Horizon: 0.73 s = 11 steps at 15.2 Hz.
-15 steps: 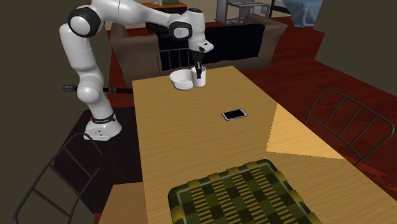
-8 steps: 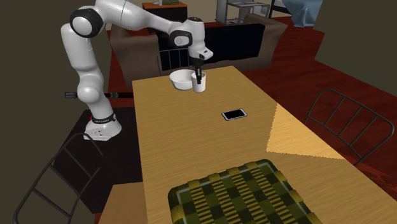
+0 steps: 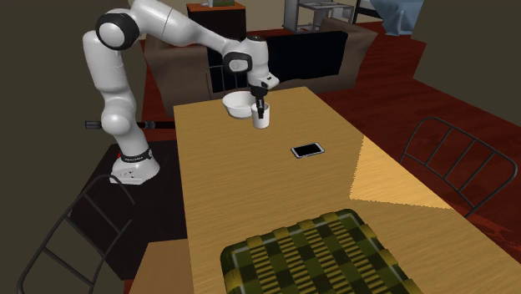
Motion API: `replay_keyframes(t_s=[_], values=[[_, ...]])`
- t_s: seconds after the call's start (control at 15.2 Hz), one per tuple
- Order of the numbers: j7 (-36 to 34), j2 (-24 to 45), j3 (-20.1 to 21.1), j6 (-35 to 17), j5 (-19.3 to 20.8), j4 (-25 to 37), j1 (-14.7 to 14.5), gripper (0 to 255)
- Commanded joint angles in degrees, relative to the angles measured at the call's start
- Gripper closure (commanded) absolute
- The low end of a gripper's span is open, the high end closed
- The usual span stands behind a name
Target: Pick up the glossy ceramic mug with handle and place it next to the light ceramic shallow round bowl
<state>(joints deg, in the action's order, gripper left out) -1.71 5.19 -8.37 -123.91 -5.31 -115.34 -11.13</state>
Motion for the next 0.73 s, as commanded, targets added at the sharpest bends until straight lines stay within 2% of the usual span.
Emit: replay_keyframes(t_s=[0.0, 0.4, 0.66], values=[[0.2, 0.7, 0.0, -1.5, -0.2, -0.7, 0.0, 255], [0.8, 2.8, 0.1, -5.7, -0.9, -2.9, 0.0, 255], [0.8, 2.8, 0.1, -5.7, -0.9, -2.9, 0.0, 255]])
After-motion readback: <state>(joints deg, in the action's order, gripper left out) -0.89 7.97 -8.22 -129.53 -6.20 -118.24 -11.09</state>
